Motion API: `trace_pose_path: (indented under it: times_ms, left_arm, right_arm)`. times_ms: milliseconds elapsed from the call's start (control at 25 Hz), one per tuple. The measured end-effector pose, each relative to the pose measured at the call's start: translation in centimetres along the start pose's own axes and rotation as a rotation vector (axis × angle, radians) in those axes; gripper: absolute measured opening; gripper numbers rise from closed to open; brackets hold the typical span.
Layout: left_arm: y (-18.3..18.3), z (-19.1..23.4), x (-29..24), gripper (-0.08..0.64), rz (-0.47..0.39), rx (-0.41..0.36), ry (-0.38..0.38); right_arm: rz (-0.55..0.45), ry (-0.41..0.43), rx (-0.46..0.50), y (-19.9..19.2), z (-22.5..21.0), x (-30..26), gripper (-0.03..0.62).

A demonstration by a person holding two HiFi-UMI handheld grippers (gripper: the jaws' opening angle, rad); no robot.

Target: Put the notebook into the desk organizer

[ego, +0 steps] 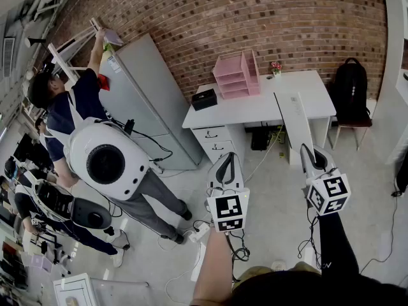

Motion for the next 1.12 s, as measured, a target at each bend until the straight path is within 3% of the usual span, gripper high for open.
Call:
trace_pose_path:
  times_ms: [1120]
  left_arm:
    - [-0.6, 0.9, 0.0, 0.006, 0.009, 0.007, 0.012]
  right_arm:
    - [0.007, 0.006, 0.008, -0.2, 0.5, -0.7, 0.008]
Point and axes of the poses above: the fingertips, and each gripper's own axes: x backward along the fingers, z to its left, y out of its top, the point moved 7 cm from there along x, backward along the fingers, and after that the axes turned 4 degrees about z, right-handed, at the moved point
